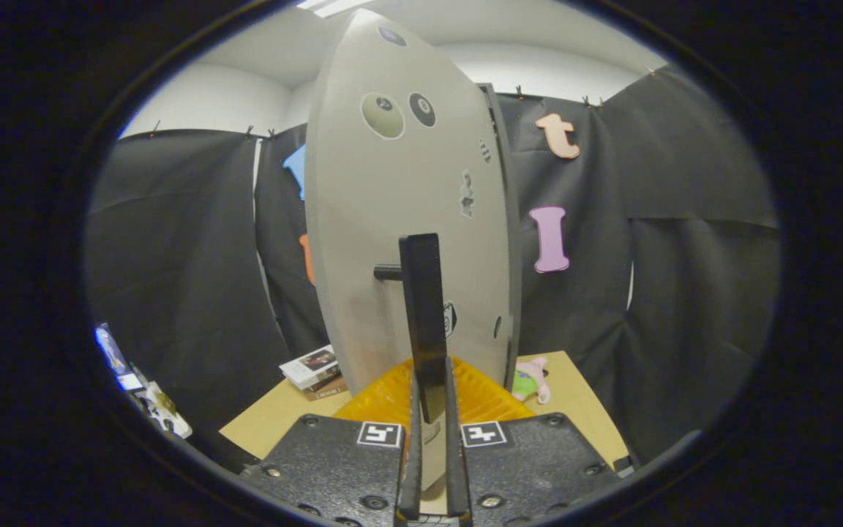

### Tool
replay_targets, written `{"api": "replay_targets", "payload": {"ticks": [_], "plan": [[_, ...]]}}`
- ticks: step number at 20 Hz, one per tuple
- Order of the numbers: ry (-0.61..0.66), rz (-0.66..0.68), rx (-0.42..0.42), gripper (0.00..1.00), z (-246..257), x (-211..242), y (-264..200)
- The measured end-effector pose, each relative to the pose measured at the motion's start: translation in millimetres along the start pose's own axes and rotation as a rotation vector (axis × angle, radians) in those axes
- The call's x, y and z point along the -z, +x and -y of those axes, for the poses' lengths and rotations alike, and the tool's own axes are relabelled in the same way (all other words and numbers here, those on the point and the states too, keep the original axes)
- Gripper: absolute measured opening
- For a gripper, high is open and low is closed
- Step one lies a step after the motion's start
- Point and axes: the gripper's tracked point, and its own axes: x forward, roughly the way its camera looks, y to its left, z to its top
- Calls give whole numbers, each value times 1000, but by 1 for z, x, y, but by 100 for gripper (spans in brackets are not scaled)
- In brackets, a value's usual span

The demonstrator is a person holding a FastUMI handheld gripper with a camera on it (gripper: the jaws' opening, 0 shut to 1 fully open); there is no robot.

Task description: Open the shoe cabinet door, grab the shoes and put them into the shoe cabinet, then close the shoe cabinet door.

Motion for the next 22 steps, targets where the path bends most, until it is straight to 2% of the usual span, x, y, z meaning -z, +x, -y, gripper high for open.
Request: {"api": "replay_targets", "payload": {"ticks": [5, 13, 17, 22], "plan": [[-11, 13, 114, 7, 45, -2, -15], [13, 16, 249, 4, 120, -11, -26], [43, 7, 195, 4, 121, -9, -26], [-1, -3, 218, 4, 123, -11, -29]]}}
